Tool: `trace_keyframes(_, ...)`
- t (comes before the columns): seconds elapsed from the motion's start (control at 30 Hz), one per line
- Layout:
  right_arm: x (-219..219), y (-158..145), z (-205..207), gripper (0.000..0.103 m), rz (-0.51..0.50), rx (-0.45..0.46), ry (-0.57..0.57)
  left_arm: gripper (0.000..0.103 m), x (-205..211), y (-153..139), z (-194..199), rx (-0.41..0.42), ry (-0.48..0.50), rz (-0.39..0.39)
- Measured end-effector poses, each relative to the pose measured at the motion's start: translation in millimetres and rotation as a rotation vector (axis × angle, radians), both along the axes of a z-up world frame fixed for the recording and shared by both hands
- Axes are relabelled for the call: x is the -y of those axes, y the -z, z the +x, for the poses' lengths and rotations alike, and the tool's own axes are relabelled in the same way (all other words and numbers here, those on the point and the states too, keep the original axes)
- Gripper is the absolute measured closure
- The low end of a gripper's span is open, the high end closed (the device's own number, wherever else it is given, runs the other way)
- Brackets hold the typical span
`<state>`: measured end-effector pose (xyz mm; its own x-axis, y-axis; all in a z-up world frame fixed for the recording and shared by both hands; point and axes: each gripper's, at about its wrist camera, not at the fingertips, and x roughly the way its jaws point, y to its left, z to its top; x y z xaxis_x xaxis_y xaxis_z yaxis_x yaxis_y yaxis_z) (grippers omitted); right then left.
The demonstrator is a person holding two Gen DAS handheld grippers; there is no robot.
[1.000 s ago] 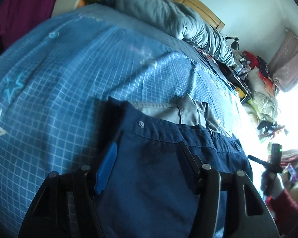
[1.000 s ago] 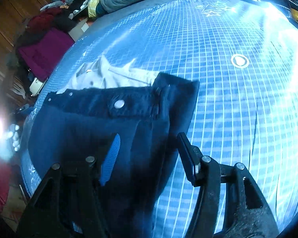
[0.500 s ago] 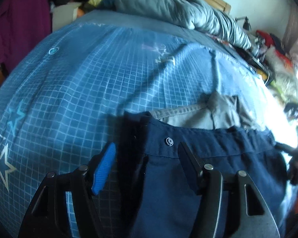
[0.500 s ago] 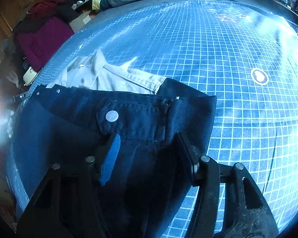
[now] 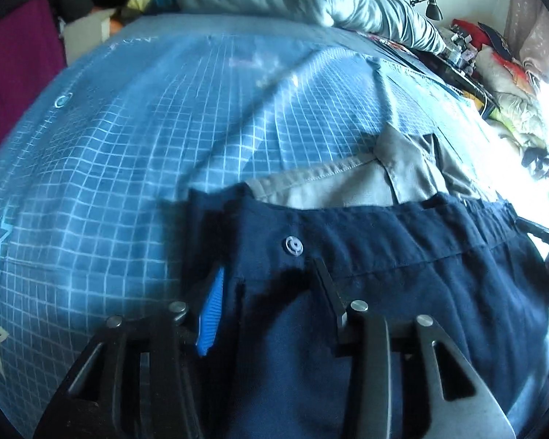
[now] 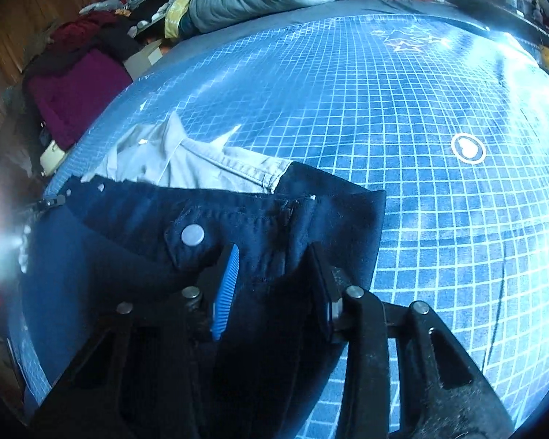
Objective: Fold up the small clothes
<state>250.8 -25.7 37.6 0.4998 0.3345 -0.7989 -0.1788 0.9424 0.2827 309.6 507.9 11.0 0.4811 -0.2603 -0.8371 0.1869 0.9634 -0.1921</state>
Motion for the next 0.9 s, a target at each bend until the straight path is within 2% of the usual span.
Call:
trace_keyframes(0.07,-1.3,0.2,1.9,0.067,-0.004,0.002,0.003,0.071,1.6,-2.5,0.4,0.002,0.0,0.009)
trace_keyframes(0.13,-3.4,-0.4,2.2,0.07,-0.012,0.002,-0.007,0.076,0.8,-3.5,-1.9,0.008,-0.002,-0.011)
trace_keyframes(0.33,0.7,6.1,13.7,0.064,0.031,-0.031,-0.022,0.078,-1.0,1.2,-3.2,-0.003,-0.014,-0.031)
trace_keyframes(0.37,0.5,5.5,16.1,0.071,0.026,-0.036,-0.022,0.078,0.7,0.7,-2.9,-0.003,-0.013,-0.02)
trace_keyframes(0.4,0.3,2.6,17.5,0.094,0.009,-0.037,-0.012,0.08,2.1,-1.0,-3.5,0.002,-0.013,-0.012)
trace_keyframes(0.43,2.6,-4.4,18.2,0.096,0.02,-0.026,-0.009,0.084,2.4,-3.9,-4.3,0.009,-0.012,-0.02)
trace_keyframes(0.5,12.9,-30.7,15.1,0.097,0.093,0.051,-0.005,0.085,1.0,-19.4,-8.1,0.058,-0.019,-0.041)
trace_keyframes(0.57,22.7,-49.3,17.4,0.097,0.132,0.091,-0.002,0.085,-3.0,-40.6,-9.1,0.112,-0.028,-0.071)
trace_keyframes(0.67,25.9,-54.6,31.7,0.098,0.103,0.095,-0.006,0.085,-4.4,-54.1,2.8,0.145,-0.041,-0.057)
trace_keyframes(0.7,25.5,-49.9,37.4,0.098,0.097,0.083,-0.005,0.086,-3.4,-51.8,8.5,0.137,-0.048,-0.041)
trace_keyframes(0.77,24.9,-30.2,49.6,0.097,0.073,0.038,0.004,0.087,-2.7,-31.4,25.4,0.068,-0.063,-0.007)
trace_keyframes(0.8,22.2,-13.5,56.4,0.097,0.064,-0.014,0.0,0.087,-1.4,-11.0,33.4,0.019,-0.076,0.057)
trace_keyframes(0.83,18.3,0.1,61.2,0.092,0.044,-0.066,-0.008,0.082,0.1,7.5,38.6,-0.04,-0.062,0.086)
trace_keyframes(0.87,15.2,7.0,60.3,0.093,0.02,-0.069,-0.009,0.082,-2.7,13.5,36.2,-0.007,-0.061,0.055)
trace_keyframes(0.9,13.9,2.0,56.7,0.086,0.006,-0.039,0.003,0.081,-7.5,12.0,36.2,-0.01,-0.075,0.021)
